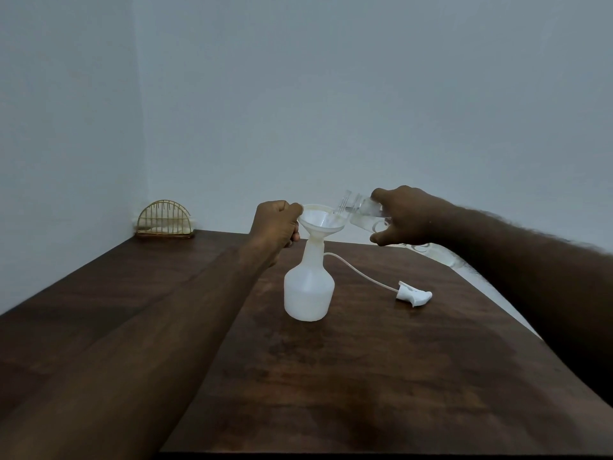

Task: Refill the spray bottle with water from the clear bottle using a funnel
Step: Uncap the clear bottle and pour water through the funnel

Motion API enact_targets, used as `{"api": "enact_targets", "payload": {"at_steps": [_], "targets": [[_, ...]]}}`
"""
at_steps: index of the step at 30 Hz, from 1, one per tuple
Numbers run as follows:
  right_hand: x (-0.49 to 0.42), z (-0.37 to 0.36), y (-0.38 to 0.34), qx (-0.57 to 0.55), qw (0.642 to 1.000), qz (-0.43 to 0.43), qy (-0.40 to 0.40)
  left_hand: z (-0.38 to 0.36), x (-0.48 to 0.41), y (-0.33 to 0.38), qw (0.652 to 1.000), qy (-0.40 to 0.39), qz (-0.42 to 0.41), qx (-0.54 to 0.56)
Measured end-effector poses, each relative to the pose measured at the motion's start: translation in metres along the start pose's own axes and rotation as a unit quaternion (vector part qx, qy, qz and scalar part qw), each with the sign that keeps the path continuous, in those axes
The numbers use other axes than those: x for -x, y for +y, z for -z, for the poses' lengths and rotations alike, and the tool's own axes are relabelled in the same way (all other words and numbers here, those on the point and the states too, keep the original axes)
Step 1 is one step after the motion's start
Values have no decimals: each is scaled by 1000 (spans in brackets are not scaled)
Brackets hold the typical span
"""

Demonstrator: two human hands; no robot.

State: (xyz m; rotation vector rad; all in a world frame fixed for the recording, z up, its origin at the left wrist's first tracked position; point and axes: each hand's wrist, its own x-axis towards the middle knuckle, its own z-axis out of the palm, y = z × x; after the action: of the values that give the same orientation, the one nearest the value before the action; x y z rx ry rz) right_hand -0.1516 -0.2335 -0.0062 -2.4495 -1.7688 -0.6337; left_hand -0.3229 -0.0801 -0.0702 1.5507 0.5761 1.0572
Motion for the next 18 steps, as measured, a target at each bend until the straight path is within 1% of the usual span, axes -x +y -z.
{"api": "enact_targets", "payload": {"at_steps": [18], "targets": [[-1, -3, 2, 10, 1000, 6, -7, 2, -1, -2, 1000, 9, 20, 13]]}}
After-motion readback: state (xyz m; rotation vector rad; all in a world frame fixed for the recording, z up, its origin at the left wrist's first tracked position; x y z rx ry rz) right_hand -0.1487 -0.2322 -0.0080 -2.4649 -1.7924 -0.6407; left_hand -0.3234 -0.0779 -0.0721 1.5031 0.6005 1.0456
